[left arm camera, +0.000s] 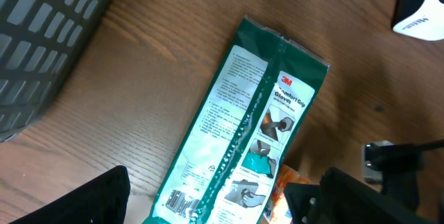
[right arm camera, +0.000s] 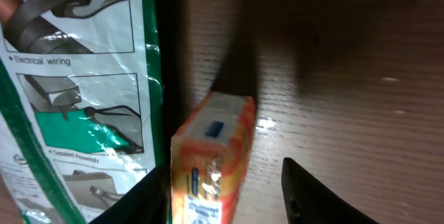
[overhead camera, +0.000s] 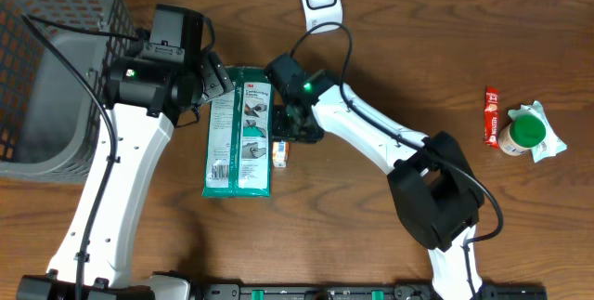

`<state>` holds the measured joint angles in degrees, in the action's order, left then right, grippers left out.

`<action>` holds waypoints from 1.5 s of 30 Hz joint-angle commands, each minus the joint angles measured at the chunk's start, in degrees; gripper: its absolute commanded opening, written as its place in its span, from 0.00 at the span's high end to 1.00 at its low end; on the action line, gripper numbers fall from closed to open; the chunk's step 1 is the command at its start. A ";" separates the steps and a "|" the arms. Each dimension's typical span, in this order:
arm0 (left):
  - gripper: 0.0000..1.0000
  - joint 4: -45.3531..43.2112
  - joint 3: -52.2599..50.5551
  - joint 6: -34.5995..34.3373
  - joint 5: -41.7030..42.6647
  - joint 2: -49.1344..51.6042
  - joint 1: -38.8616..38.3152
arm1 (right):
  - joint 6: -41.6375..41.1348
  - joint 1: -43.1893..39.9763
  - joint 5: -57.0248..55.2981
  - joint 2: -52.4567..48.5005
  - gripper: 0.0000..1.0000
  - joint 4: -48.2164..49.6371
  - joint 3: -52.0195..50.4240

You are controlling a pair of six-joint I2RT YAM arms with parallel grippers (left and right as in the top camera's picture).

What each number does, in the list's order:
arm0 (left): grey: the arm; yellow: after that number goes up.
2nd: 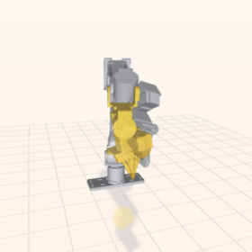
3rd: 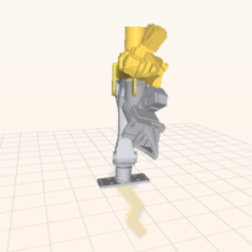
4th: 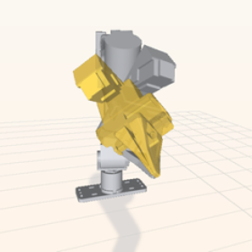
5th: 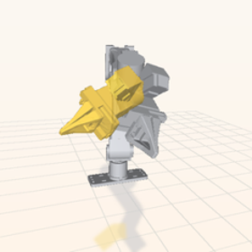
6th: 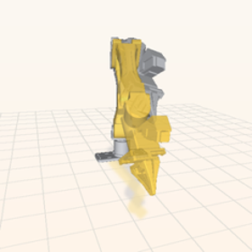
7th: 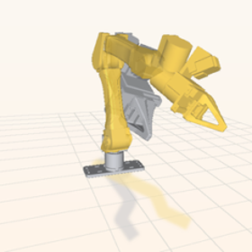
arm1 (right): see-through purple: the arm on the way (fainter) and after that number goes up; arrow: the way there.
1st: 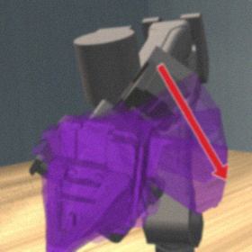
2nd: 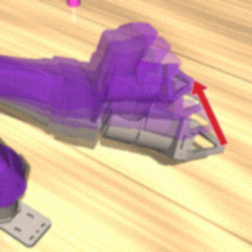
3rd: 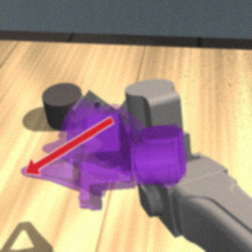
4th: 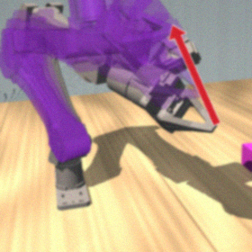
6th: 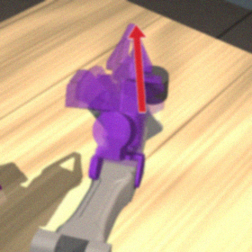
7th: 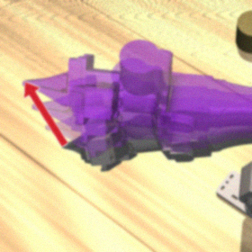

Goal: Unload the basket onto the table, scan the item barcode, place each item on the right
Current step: 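Move the right gripper to the orange box and grasp it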

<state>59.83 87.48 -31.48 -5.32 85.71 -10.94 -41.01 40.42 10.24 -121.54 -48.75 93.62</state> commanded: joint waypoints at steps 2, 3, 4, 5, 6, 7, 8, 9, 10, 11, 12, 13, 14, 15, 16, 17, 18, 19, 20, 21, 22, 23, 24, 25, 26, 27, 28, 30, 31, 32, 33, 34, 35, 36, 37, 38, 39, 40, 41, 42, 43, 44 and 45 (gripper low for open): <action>0.12 0.15 0.44 0.35 -0.74 -0.22 0.15 | 0.37 1.29 -0.79 1.42 0.53 2.36 -1.90; 0.12 0.15 0.44 0.35 -0.74 -0.22 0.15 | 0.37 1.42 -0.79 1.42 0.52 2.86 -2.14; 0.12 0.15 0.44 0.35 -0.72 -0.22 0.15 | 0.37 1.49 -0.79 1.42 0.51 3.26 -2.36; 0.12 0.15 0.44 0.37 -0.74 -0.22 0.15 | 0.37 1.57 -0.79 1.42 0.52 3.72 -2.56; 0.12 0.15 0.44 0.37 -0.72 -0.22 0.15 | 0.37 1.62 -0.79 1.42 0.52 4.00 -2.71; 0.12 0.15 0.44 0.37 -0.72 -0.22 0.15 | 0.37 1.62 -0.81 1.42 0.52 4.09 -2.82; 0.12 0.15 0.44 0.37 -0.74 -0.22 0.15 | 0.37 1.64 -0.90 1.42 0.53 4.22 -3.06; 0.12 0.15 0.44 0.35 -0.72 -0.22 0.15 | 0.37 1.64 -0.98 1.42 0.54 4.24 -3.28; 0.12 0.15 0.44 0.35 -0.74 -0.22 0.15 | 0.37 1.62 -1.01 1.42 0.56 4.24 -3.45; 0.12 0.15 0.44 0.35 -0.74 -0.22 0.15 | 0.37 1.62 -1.03 1.42 0.58 4.24 -3.69; 0.12 0.15 0.44 0.37 -0.72 -0.22 0.15 | 0.37 1.62 -1.01 1.42 0.62 4.24 -3.96; 0.12 0.15 0.44 0.37 -0.74 -0.22 0.15 | 0.37 1.62 -1.22 1.42 0.67 4.22 -4.20; 0.12 0.15 0.44 0.35 -0.74 -0.22 0.15 | 0.76 1.57 -1.46 1.42 0.75 4.13 -4.24; 0.12 0.15 0.44 0.37 -0.74 -0.22 0.15 | 2.51 1.53 -1.57 1.42 0.83 4.22 -4.22; 0.12 0.15 0.44 0.35 -0.72 -0.22 0.15 | 3.48 1.46 -1.84 1.42 0.89 4.22 -4.20; 0.12 0.15 0.44 0.37 -0.72 -0.22 0.15 | 4.44 1.27 -1.86 1.64 0.92 4.17 -4.07; 0.12 0.15 0.44 0.35 -0.74 -0.22 0.15 | 5.14 1.01 -1.79 1.88 0.95 4.17 -3.96; 0.12 0.15 0.44 0.37 -0.74 -0.22 0.15 | 5.16 0.63 -1.81 2.27 0.95 3.91 -3.82; 0.12 0.15 0.44 0.37 -0.74 -0.22 0.15 | 5.57 0.07 -1.81 2.93 0.94 3.48 -3.61; 0.12 0.15 0.44 0.37 -0.72 -0.22 0.15 | 6.25 -0.57 -1.84 3.72 0.94 3.02 -3.48; 0.12 0.15 0.44 0.35 -0.72 -0.22 0.15 | 7.54 -1.31 -1.86 4.87 0.92 2.43 -3.41; 0.12 0.15 0.44 0.35 -0.72 -0.22 0.15 | 9.09 -2.16 -2.23 6.12 0.92 1.68 -3.41; 0.12 0.15 0.44 0.35 -0.74 -0.22 0.15 | 10.01 -2.97 -3.28 7.30 0.91 0.70 -3.41; 0.12 0.15 0.44 0.37 -0.72 -0.22 0.15 | 10.51 -4.04 -5.38 8.79 0.90 -0.83 -3.41; 0.12 0.15 0.44 0.37 -0.72 -0.22 0.15 | 10.47 -5.55 -9.03 10.71 0.90 -3.39 -3.41; 0.12 0.15 0.44 0.35 -0.74 -0.22 0.15 | 10.49 -6.45 -11.47 11.80 0.90 -5.03 -3.41; 0.12 0.15 0.44 0.35 -0.74 -0.22 0.15 | 10.49 -7.41 -13.94 12.81 0.89 -6.64 -3.41; 0.12 0.15 0.44 0.35 -0.72 -0.22 0.15 | 11.61 -10.25 -21.99 14.95 0.88 -11.72 -3.41; 0.12 0.15 0.44 0.37 -0.74 -0.22 0.15 | 11.61 -11.10 -24.68 15.21 0.89 -13.35 -3.41; 0.12 0.15 0.44 0.35 -0.74 -0.22 0.15 | 11.78 -12.13 -27.43 15.21 0.89 -15.30 -3.41; 0.12 0.15 0.44 0.37 -0.74 -0.22 0.15 | 12.50 -12.92 -28.98 15.17 0.90 -16.74 -3.43; 0.12 0.15 0.44 0.35 -0.74 -0.22 0.15 | 13.42 -13.70 -30.03 14.93 0.91 -17.94 -3.61; 0.12 0.15 0.44 0.35 -0.72 -0.22 0.15 | 14.47 -14.45 -30.62 14.71 0.92 -18.56 -4.13; 0.12 0.15 0.44 0.37 -0.72 -0.22 0.15 | 15.19 -14.97 -30.77 14.69 0.92 -18.56 -4.79; 0.12 0.17 0.44 0.37 -0.74 -0.22 0.15 | 15.58 -15.54 -30.84 14.58 0.91 -18.23 -5.79; 0.12 0.15 0.44 0.37 -0.72 -0.22 0.15 | 15.61 -16.00 -30.97 14.56 0.91 -17.66 -6.93; 0.12 0.15 0.44 0.35 -0.72 -0.22 0.15 | 15.61 -16.22 -30.99 14.56 0.91 -16.98 -7.93; 0.12 0.15 0.44 0.37 -0.72 -0.22 0.15 | 15.61 -16.41 -31.01 14.56 0.90 -15.80 -9.46; 0.12 0.15 0.44 0.37 -0.74 -0.22 0.15 | 15.61 -16.46 -31.04 14.56 0.88 -14.56 -10.99; 0.12 0.15 0.44 0.35 -0.72 -0.22 0.15 | 15.61 -16.46 -31.04 14.56 0.86 -13.35 -12.31; 0.12 0.15 0.44 0.35 -0.72 -0.22 0.15 | 15.61 -16.44 -31.01 14.56 0.83 -11.76 -13.94; 0.12 0.15 0.44 0.37 -0.74 -0.22 0.15 | 15.61 -16.44 -30.99 14.56 0.82 -10.51 -15.21; 0.12 0.15 0.44 0.37 -0.74 -0.22 0.15 | 15.58 -16.37 -30.97 14.56 0.82 -9.22 -16.65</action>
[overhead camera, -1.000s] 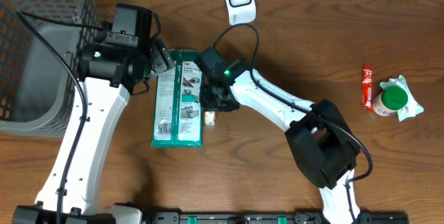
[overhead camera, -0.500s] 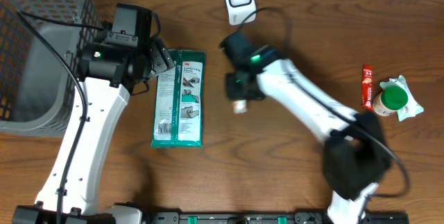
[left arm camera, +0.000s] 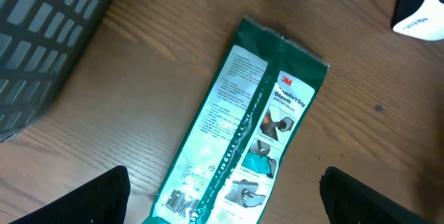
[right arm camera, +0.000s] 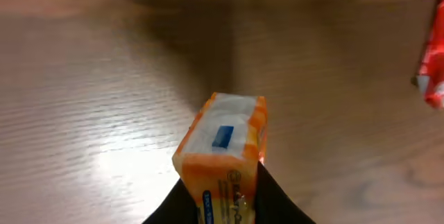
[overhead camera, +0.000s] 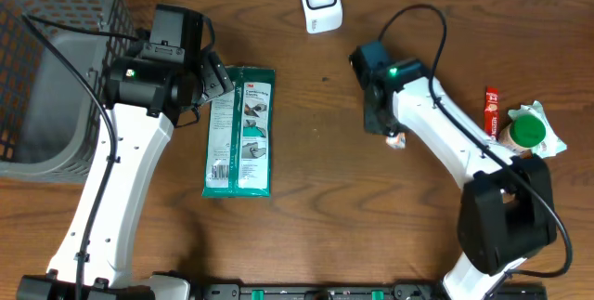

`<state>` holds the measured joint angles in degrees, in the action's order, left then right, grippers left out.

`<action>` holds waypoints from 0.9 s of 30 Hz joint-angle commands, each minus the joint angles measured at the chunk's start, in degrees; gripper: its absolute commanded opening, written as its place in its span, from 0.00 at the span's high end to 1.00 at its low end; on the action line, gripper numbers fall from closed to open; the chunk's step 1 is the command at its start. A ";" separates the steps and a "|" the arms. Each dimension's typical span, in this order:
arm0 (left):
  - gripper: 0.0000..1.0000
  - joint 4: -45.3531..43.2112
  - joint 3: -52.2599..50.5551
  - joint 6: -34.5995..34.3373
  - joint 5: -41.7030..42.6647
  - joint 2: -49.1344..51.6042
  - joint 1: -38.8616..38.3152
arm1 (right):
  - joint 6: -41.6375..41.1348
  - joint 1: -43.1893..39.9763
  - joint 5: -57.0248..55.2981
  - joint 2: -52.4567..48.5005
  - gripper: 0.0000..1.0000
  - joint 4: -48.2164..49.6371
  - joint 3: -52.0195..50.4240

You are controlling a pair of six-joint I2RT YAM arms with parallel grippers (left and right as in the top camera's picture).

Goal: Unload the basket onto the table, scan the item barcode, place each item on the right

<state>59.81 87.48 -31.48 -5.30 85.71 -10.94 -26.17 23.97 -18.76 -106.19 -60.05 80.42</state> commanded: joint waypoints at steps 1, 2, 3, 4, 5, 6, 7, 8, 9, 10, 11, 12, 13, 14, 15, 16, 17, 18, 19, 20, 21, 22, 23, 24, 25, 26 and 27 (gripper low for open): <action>0.12 0.17 0.44 0.35 -0.74 -0.22 0.15 | 0.50 0.15 -1.62 -0.79 0.82 4.50 -6.27; 0.12 0.17 0.44 0.35 -0.74 -0.22 0.15 | 0.50 0.20 -1.07 -0.79 0.81 5.70 -7.61; 0.12 0.17 0.44 0.37 -0.76 -0.22 0.15 | 0.52 0.20 -0.59 -0.79 0.80 6.58 -8.59; 0.12 0.17 0.44 0.37 -0.74 -0.22 0.15 | 0.50 0.17 -0.15 -0.79 0.78 7.34 -9.46; 0.12 0.17 0.44 0.37 -0.76 -0.22 0.15 | 0.48 0.17 0.07 -0.79 0.70 7.76 -9.92; 0.12 0.17 0.44 0.35 -0.74 -0.22 0.15 | 0.28 0.17 0.63 -0.79 0.60 8.00 -10.21; 0.12 0.17 0.44 0.35 -0.76 -0.22 0.15 | -0.02 0.17 1.51 -0.79 0.53 8.00 -10.21; 0.12 0.17 0.44 0.37 -0.74 -0.22 0.15 | -0.04 0.17 2.67 -0.79 0.50 8.09 -10.16; 0.12 0.17 0.44 0.35 -0.74 -0.22 0.15 | 0.09 0.17 4.11 -0.68 0.48 8.41 -10.01; 0.12 0.17 0.44 0.35 -0.76 -0.22 0.15 | 0.13 0.17 5.22 -0.63 0.41 8.83 -9.77; 0.12 0.17 0.44 0.37 -0.76 -0.22 0.15 | 0.13 0.13 5.62 -0.61 0.35 8.92 -9.42; 0.12 0.17 0.44 0.35 -0.76 -0.22 0.15 | 0.13 0.09 5.79 -0.52 0.34 8.63 -8.63; 0.12 0.17 0.44 0.35 -0.74 -0.22 0.15 | 0.13 0.02 5.81 -0.50 0.34 8.17 -7.91; 0.12 0.17 0.44 0.35 -0.76 -0.22 0.15 | 0.13 -0.04 6.08 -0.42 0.34 7.32 -6.86; 0.12 0.17 0.44 0.37 -0.74 -0.22 0.15 | 0.22 -0.17 6.80 -0.39 0.34 6.58 -5.86; 0.12 0.17 0.44 0.35 -0.74 -0.22 0.15 | 1.16 -0.44 8.79 -0.22 0.34 5.62 -4.39; 0.12 0.17 0.44 0.35 -0.76 -0.22 0.15 | 2.01 -0.70 10.71 -0.17 0.35 5.09 -3.43; 0.12 0.17 0.44 0.37 -0.76 -0.22 0.15 | 3.32 -1.03 13.70 -0.02 0.36 4.46 -2.32; 0.12 0.17 0.44 0.37 -0.76 -0.22 0.15 | 4.68 -1.38 16.94 0.02 0.36 3.87 -1.29; 0.12 0.17 0.44 0.35 -0.76 -0.22 0.15 | 5.73 -1.66 19.76 0.02 0.37 3.41 -0.57; 0.12 0.17 0.44 0.35 -0.76 -0.22 0.15 | 6.60 -1.97 22.49 0.02 0.38 2.99 -0.02; 0.12 0.17 0.44 0.37 -0.76 -0.22 0.15 | 7.54 -2.34 25.62 0.02 0.38 2.71 0.44; 0.12 0.17 0.44 0.35 -0.76 -0.22 0.15 | 8.74 -2.69 28.52 0.02 0.38 2.67 0.52; 0.12 0.17 0.44 0.35 -0.76 -0.22 0.15 | 9.64 -2.95 30.27 0.02 0.38 2.60 0.52; 0.12 0.17 0.44 0.35 -0.76 -0.22 0.15 | 9.77 -3.21 30.47 0.02 0.39 2.23 0.52; 0.12 0.17 0.44 0.35 -0.76 -0.22 0.15 | 9.73 -3.48 29.99 0.02 0.40 1.84 0.52; 0.12 0.17 0.44 0.35 -0.76 -0.22 0.15 | 9.73 -3.93 29.51 0.04 0.43 1.31 0.52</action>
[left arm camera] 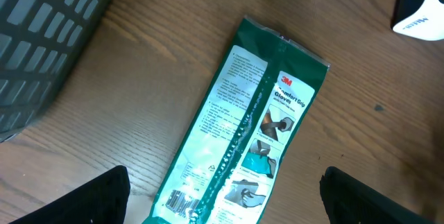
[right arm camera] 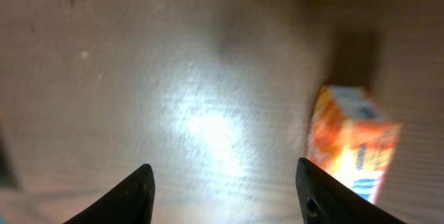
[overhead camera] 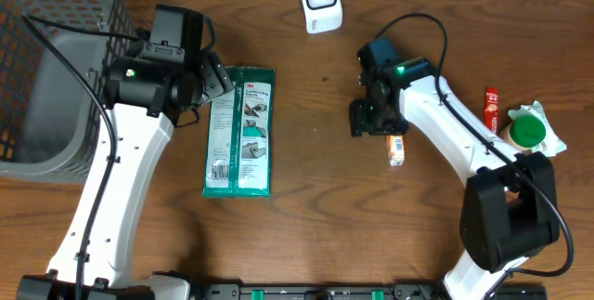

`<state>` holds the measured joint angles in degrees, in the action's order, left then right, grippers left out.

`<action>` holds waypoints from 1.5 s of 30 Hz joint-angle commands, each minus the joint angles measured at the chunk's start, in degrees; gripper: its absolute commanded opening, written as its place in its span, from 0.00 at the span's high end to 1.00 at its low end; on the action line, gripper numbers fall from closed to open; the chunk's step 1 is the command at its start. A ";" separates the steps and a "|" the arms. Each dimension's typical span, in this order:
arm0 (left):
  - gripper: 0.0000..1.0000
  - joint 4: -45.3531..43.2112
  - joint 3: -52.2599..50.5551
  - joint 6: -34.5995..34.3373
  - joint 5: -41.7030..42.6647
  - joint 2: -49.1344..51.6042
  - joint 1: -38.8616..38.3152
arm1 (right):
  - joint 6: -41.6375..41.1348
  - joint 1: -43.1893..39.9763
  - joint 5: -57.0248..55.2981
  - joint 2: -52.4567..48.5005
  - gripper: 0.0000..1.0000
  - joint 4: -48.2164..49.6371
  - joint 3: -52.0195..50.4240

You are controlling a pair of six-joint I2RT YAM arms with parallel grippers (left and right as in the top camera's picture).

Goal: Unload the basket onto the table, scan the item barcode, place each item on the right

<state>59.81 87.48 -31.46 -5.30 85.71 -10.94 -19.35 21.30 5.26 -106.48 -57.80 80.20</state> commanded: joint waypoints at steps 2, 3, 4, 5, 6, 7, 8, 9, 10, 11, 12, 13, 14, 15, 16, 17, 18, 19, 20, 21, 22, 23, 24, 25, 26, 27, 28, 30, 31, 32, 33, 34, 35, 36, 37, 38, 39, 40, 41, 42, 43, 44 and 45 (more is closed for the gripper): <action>0.12 0.17 0.44 0.35 -0.74 -0.22 0.15 | 2.91 -2.91 4.87 0.87 0.48 -1.81 0.74; 0.12 0.17 0.44 0.35 -0.76 -0.22 0.15 | 2.93 -3.93 4.90 1.22 0.50 -2.12 0.76; 0.12 0.17 0.44 0.35 -0.76 -0.22 0.15 | 2.93 -5.07 4.92 1.73 0.51 -2.38 0.74; 0.12 0.17 0.44 0.33 -0.74 -0.22 0.15 | 3.34 -7.87 4.94 3.02 0.52 -2.71 0.74; 0.12 0.17 0.44 0.35 -0.76 -0.22 0.15 | 4.11 -9.31 4.87 3.61 0.52 -2.84 0.74; 0.12 0.17 0.44 0.35 -0.74 -0.22 0.15 | 4.66 -10.62 4.87 4.02 0.53 -2.89 0.74; 0.12 0.17 0.44 0.33 -0.76 -0.22 0.15 | 4.68 -12.28 4.92 4.26 0.56 -3.06 0.74; 0.12 0.17 0.44 0.33 -0.76 -0.22 0.15 | 4.66 -13.88 4.92 4.26 0.64 -3.52 0.74; 0.12 0.17 0.44 0.33 -0.76 -0.22 0.15 | 4.66 -15.15 4.92 4.26 0.73 -4.17 0.72; 0.12 0.17 0.44 0.33 -0.74 -0.22 0.15 | 4.68 -16.61 4.83 4.11 0.79 -5.01 0.57; 0.12 0.17 0.44 0.33 -0.76 -0.22 0.15 | 4.68 -17.70 4.68 4.09 0.84 -5.66 0.31; 0.12 0.17 0.44 0.33 -0.74 -0.22 0.15 | 4.66 -18.67 4.42 4.09 0.86 -6.16 -0.09; 0.12 0.17 0.44 0.33 -0.76 -0.22 0.15 | 4.66 -19.63 4.00 4.09 0.90 -6.69 -0.57; 0.12 0.17 0.44 0.35 -0.76 -0.22 0.15 | 4.68 -20.39 3.80 4.09 0.91 -7.15 -1.05; 0.12 0.17 0.44 0.33 -0.76 -0.22 0.15 | 4.66 -20.94 3.82 4.09 0.92 -7.19 -1.68; 0.12 0.17 0.44 0.35 -0.74 -0.22 0.15 | 4.63 -21.31 3.82 4.09 0.91 -7.13 -2.47; 0.12 0.17 0.44 0.33 -0.76 -0.22 0.15 | 4.63 -21.42 3.82 4.09 0.90 -7.06 -3.23; 0.12 0.17 0.44 0.33 -0.76 -0.22 0.15 | 4.63 -21.42 3.82 4.09 0.89 -6.88 -3.93; 0.12 0.17 0.44 0.33 -0.76 -0.22 0.15 | 4.61 -21.24 3.85 4.09 0.89 -6.60 -4.70; 0.12 0.17 0.44 0.33 -0.76 -0.22 0.15 | 4.59 -20.94 3.91 4.09 0.88 -6.12 -5.66; 0.12 0.17 0.44 0.33 -0.76 -0.22 0.15 | 4.55 -20.50 4.20 4.09 0.88 -5.55 -6.62; 0.12 0.17 0.44 0.33 -0.76 -0.22 0.15 | 4.17 -20.09 4.31 4.09 0.88 -4.94 -7.43; 0.12 0.17 0.44 0.33 -0.76 -0.22 0.15 | 3.56 -19.47 4.28 4.09 0.87 -4.07 -8.50; 0.12 0.17 0.44 0.33 -0.74 -0.22 0.15 | 3.19 -18.93 4.31 4.09 0.87 -3.30 -9.31; 0.12 0.17 0.44 0.35 -0.74 -0.22 0.15 | 2.62 -18.18 4.35 4.09 0.87 -2.38 -10.27; 0.12 0.17 0.44 0.35 -0.74 -0.22 0.15 | 2.14 -17.40 4.68 4.09 0.87 -1.55 -11.15; 0.12 0.17 0.44 0.33 -0.74 -0.22 0.15 | 1.99 -16.63 5.40 4.09 0.87 -0.83 -11.85; 0.12 0.17 0.44 0.35 -0.76 -0.22 0.15 | 2.03 -14.99 8.11 4.09 0.87 0.66 -13.00; 0.12 0.17 0.44 0.33 -0.76 -0.22 0.15 | 2.03 -14.19 9.64 4.09 0.87 1.29 -13.38; 0.12 0.17 0.44 0.33 -0.74 -0.22 0.15 | 2.08 -13.20 11.54 4.09 0.87 1.86 -13.62; 0.12 0.17 0.44 0.35 -0.76 -0.22 0.15 | 2.36 -12.20 13.18 4.09 0.87 2.23 -13.64; 0.12 0.17 0.44 0.35 -0.76 -0.22 0.15 | 2.93 -11.32 14.38 4.09 0.87 2.64 -13.64; 0.12 0.17 0.44 0.33 -0.74 -0.22 0.15 | 3.91 -10.25 15.58 4.09 0.86 3.13 -13.64; 0.12 0.17 0.44 0.35 -0.76 -0.22 0.15 | 4.79 -9.44 16.41 4.09 0.85 3.48 -13.62; 0.12 0.17 0.44 0.33 -0.76 -0.22 0.15 | 5.70 -8.57 16.52 4.09 0.84 3.74 -13.60; 0.12 0.17 0.44 0.35 -0.74 -0.22 0.15 | 6.34 -8.04 16.52 4.09 0.83 3.78 -13.55; 0.12 0.17 0.44 0.33 -0.76 -0.22 0.15 | 7.10 -7.74 16.52 4.11 0.84 3.67 -13.44; 0.12 0.17 0.44 0.33 -0.74 -0.22 0.15 | 7.74 -7.72 16.83 4.24 0.85 3.34 -13.16; 0.12 0.17 0.44 0.35 -0.74 -0.22 0.15 | 8.11 -7.85 17.27 4.33 0.84 2.91 -12.63; 0.12 0.17 0.44 0.35 -0.76 -0.22 0.15 | 8.83 -8.17 17.86 4.66 0.84 2.45 -11.89; 0.12 0.17 0.44 0.33 -0.74 -0.22 0.15 | 9.25 -8.59 18.56 4.98 0.82 2.03 -11.10; 0.12 0.17 0.44 0.33 -0.74 -0.22 0.15 | 9.40 -9.07 19.26 5.38 0.78 1.62 -10.25; 0.12 0.17 0.44 0.35 -0.76 -0.22 0.15 | 9.40 -9.55 19.52 5.75 0.75 1.16 -9.33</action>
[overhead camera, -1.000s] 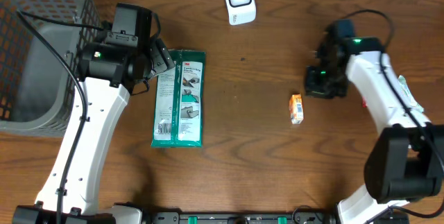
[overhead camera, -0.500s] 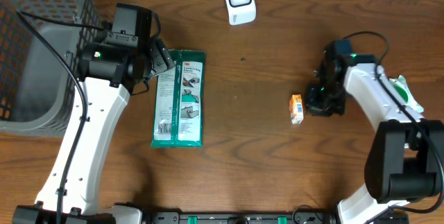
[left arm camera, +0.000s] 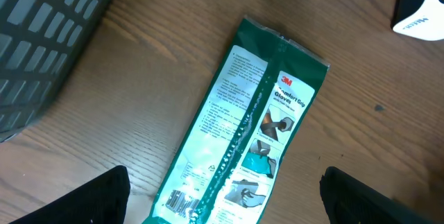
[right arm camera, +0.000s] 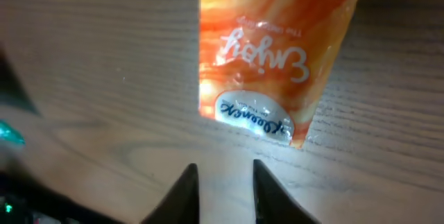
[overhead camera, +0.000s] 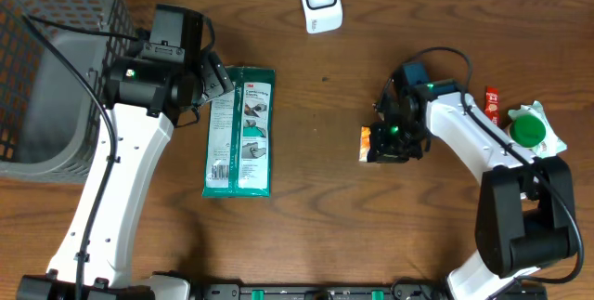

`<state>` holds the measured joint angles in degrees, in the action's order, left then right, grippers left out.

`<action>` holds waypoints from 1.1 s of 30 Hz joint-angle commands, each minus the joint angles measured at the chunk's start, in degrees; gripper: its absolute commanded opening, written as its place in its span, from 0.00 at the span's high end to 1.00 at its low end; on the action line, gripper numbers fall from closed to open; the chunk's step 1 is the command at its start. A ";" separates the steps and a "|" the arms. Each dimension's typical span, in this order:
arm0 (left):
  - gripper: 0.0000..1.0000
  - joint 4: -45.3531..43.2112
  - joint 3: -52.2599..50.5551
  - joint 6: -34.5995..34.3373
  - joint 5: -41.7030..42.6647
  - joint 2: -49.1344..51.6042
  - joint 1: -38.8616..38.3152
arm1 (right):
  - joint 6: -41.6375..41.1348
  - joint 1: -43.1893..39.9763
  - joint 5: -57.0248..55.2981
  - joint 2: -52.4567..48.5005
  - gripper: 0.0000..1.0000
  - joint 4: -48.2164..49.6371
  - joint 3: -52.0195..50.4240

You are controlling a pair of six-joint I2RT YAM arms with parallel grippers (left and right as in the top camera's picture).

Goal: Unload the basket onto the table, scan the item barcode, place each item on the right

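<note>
A small orange box (overhead camera: 366, 142) lies flat on the wooden table right of centre; in the right wrist view the orange box (right arm camera: 270, 57) sits just beyond my fingertips. My right gripper (overhead camera: 380, 145) points at it from the right, its fingers (right arm camera: 189, 191) a narrow gap apart with only bare wood between them. The white scanner (overhead camera: 318, 0) stands at the far edge, apart from the box. My left gripper (left arm camera: 225, 177) hangs wide open over a green glove packet (overhead camera: 238, 131), holding nothing.
A grey wire basket (overhead camera: 46, 68) fills the far left corner. At the right edge lie a red packet (overhead camera: 492, 114) and a green-lidded jar (overhead camera: 529, 131) on a white wrapper. The scanner (left arm camera: 420, 9) also shows in the left wrist view.
The orange box lies further left and turned onto another side. My right gripper has moved from its upper left to its right side, and its fingers have drawn much closer together.
My right gripper stood around the orange box beside the green packet. Then it held the box right of centre. Then the box lay on the table with the gripper wide open beside it. Now the gripper faces the shifted box. The left arm stayed still.
</note>
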<state>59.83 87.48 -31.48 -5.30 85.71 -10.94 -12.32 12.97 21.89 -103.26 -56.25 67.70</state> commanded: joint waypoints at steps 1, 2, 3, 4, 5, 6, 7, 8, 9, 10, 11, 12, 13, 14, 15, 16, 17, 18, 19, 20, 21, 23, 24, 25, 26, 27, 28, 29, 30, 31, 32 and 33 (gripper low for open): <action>0.12 0.15 0.44 0.35 -0.76 -0.22 0.15 | 2.34 -1.95 2.84 3.06 0.71 -1.11 4.31; 0.12 0.15 0.44 0.37 -0.76 -0.22 0.15 | 2.34 -2.69 2.84 3.67 0.64 -1.77 5.25; 0.12 0.15 0.44 0.37 -0.76 -0.22 0.15 | 2.34 -3.32 2.82 4.20 0.57 -2.10 5.84; 0.12 0.15 0.44 0.37 -0.76 -0.22 0.15 | 2.29 -4.22 2.84 4.98 0.45 -2.27 6.25; 0.12 0.15 0.44 0.37 -0.76 -0.22 0.15 | 2.08 -4.81 2.80 5.49 0.37 -2.21 6.29; 0.12 0.15 0.44 0.35 -0.74 -0.22 0.15 | 2.08 -5.42 2.75 5.86 0.32 -2.21 6.29; 0.12 0.15 0.44 0.35 -0.76 -0.22 0.15 | 2.10 -6.08 2.51 5.90 0.31 -2.25 6.29; 0.12 0.15 0.44 0.35 -0.74 -0.22 0.15 | 2.10 -6.73 2.36 5.88 0.31 -2.36 6.25; 0.12 0.15 0.44 0.37 -0.74 -0.22 0.15 | 2.10 -7.17 2.36 5.77 0.25 -2.34 6.08; 0.12 0.15 0.44 0.35 -0.76 -0.22 0.15 | 2.10 -7.61 2.36 5.64 0.21 -2.01 5.64; 0.12 0.15 0.44 0.37 -0.74 -0.22 0.15 | 2.10 -7.98 2.36 5.64 0.22 -1.51 5.01; 0.12 0.15 0.44 0.35 -0.76 -0.22 0.15 | 2.10 -8.26 2.36 5.64 0.23 -0.76 4.22; 0.12 0.15 0.44 0.35 -0.76 -0.22 0.15 | 2.10 -8.52 2.36 5.64 0.24 -0.02 3.39; 0.12 0.15 0.44 0.37 -0.74 -0.22 0.15 | 2.08 -8.68 2.38 5.64 0.25 0.59 2.73; 0.12 0.15 0.44 0.35 -0.76 -0.22 0.15 | 2.08 -8.81 2.40 5.64 0.27 1.46 1.86; 0.12 0.15 0.44 0.35 -0.76 -0.22 0.15 | 2.08 -8.81 2.43 5.64 0.30 2.45 0.98; 0.12 0.15 0.44 0.35 -0.74 -0.22 0.15 | 2.03 -8.81 2.45 5.64 0.34 3.48 0.13; 0.12 0.15 0.44 0.35 -0.76 -0.22 0.15 | 1.79 -8.74 2.45 5.64 0.36 4.37 -0.55; 0.12 0.15 0.44 0.35 -0.76 -0.22 0.15 | 1.60 -8.66 2.51 5.64 0.40 5.55 -1.40; 0.12 0.15 0.44 0.37 -0.76 -0.22 0.15 | 1.20 -8.52 2.64 5.64 0.42 6.80 -2.29; 0.12 0.15 0.44 0.35 -0.76 -0.22 0.15 | 0.63 -8.39 2.64 5.64 0.43 7.76 -3.04; 0.12 0.15 0.44 0.35 -0.76 -0.22 0.15 | -0.61 -8.37 2.64 5.64 0.45 10.16 -4.90; 0.12 0.15 0.44 0.35 -0.74 -0.22 0.15 | -1.16 -8.37 2.62 5.64 0.46 11.39 -5.92; 0.12 0.15 0.44 0.37 -0.76 -0.22 0.15 | -1.57 -8.37 2.62 5.64 0.46 12.44 -6.73; 0.12 0.15 0.44 0.37 -0.74 -0.22 0.15 | -2.12 -8.37 2.62 5.64 0.47 13.75 -7.69; 0.12 0.15 0.44 0.37 -0.76 -0.22 0.15 | -2.49 -8.37 2.62 5.64 0.48 14.86 -8.48; 0.12 0.15 0.44 0.35 -0.76 -0.22 0.15 | -2.71 -8.37 2.62 5.64 0.50 15.89 -9.16; 0.12 0.15 0.44 0.35 -0.74 -0.22 0.15 | -3.15 -8.37 2.60 5.64 0.52 17.38 -10.16; 0.12 0.15 0.44 0.35 -0.76 -0.22 0.15 | -3.13 -8.37 2.62 5.64 0.53 17.88 -10.51; 0.12 0.15 0.44 0.37 -0.76 -0.22 0.15 | -3.15 -8.37 2.62 5.64 0.55 18.58 -11.02; 0.12 0.15 0.44 0.35 -0.76 -0.22 0.15 | -3.15 -8.37 2.62 5.64 0.55 19.39 -11.56; 0.12 0.15 0.44 0.35 -0.74 -0.22 0.15 | -3.19 -8.37 2.62 5.64 0.56 20.17 -12.07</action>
<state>59.81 87.48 -31.48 -5.32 85.71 -10.94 -14.35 4.62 23.86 -97.65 -37.34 57.01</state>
